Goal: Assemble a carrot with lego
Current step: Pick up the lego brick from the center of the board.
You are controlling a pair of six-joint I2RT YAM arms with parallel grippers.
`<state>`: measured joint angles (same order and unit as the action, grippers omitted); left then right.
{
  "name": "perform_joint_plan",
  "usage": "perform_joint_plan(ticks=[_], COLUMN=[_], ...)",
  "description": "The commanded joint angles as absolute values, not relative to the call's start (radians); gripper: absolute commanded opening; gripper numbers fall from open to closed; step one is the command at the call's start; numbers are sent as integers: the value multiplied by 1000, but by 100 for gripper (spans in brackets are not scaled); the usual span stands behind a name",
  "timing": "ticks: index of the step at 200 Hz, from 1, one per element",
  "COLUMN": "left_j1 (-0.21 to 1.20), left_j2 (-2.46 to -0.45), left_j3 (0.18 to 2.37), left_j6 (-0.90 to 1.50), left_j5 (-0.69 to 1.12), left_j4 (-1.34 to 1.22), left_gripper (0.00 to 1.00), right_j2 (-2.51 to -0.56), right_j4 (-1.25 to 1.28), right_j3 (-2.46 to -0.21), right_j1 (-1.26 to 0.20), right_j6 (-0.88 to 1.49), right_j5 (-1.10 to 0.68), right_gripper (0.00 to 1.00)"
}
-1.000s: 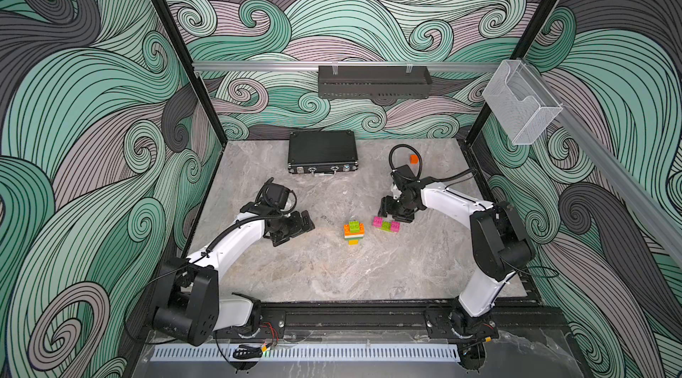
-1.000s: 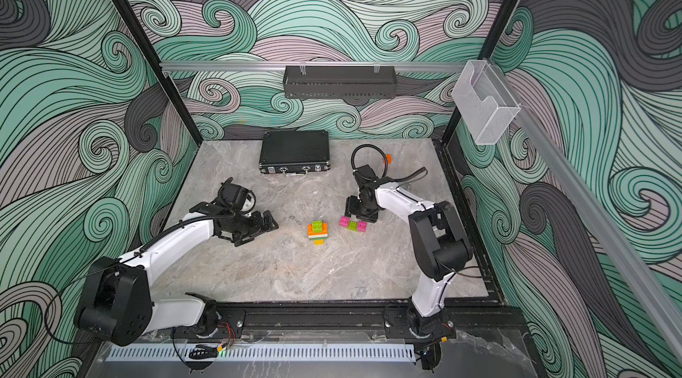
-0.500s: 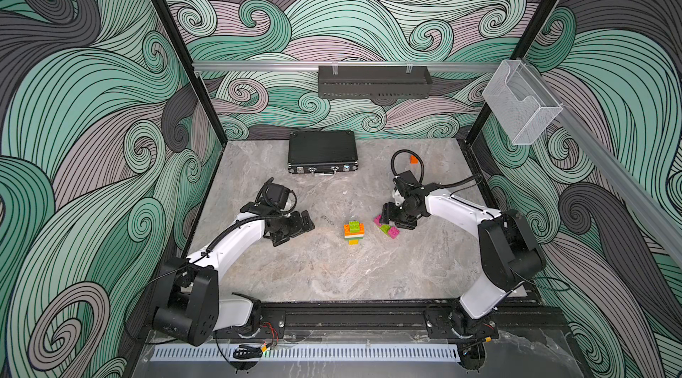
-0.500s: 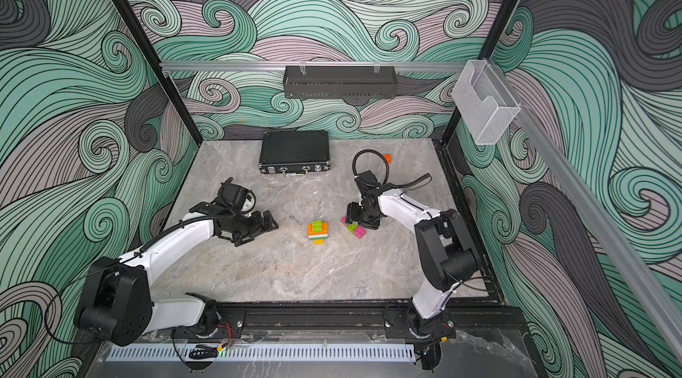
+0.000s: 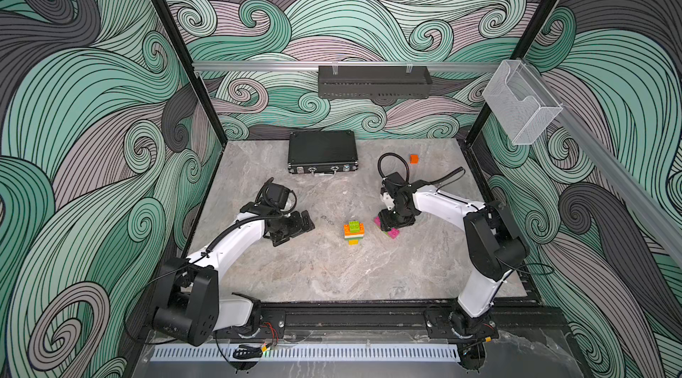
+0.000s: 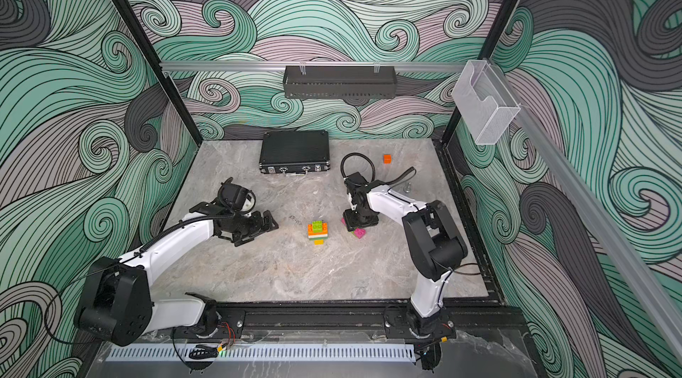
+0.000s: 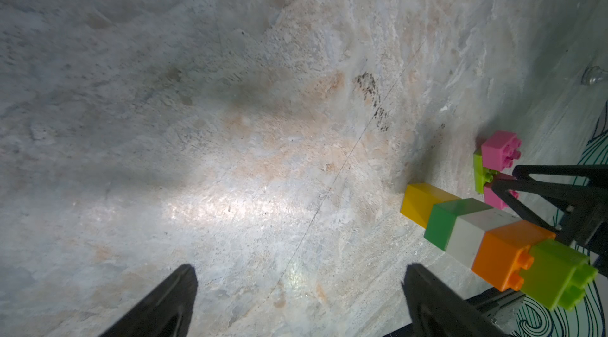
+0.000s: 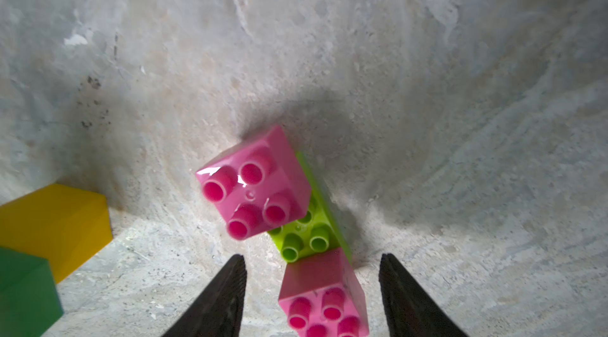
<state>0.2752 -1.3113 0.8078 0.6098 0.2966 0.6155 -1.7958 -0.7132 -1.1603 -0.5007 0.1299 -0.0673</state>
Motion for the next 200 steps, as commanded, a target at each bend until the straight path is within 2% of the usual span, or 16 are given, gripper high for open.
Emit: perform_joint_plan(ticks=[1, 117, 144, 180, 200], left_j1=[266, 267, 265, 266, 266], left_j2=[-1297, -1298, -1298, -1291, -1293], left_j3=[821, 821, 826, 828, 829], left_j6=[601, 601, 598, 597, 597], left_j5=[287, 285, 281, 277, 277], left_j4=[629, 629, 633, 638, 640], left_gripper=[99, 99, 99, 99, 99], right_j2=[-1820, -1868, -1882, -1882, -1872], right_j4=[-709, -632, -627, -635, -647], right_j3=[-1174, -1154, -1161, -1166, -1175], right_j1=[-518, -540, -540, -540, -540], right_j6=[48, -7, -5, -11, -11], right_j5=[-42, -3, -8, -8, -17], right_gripper=[63, 47, 34, 26, 15])
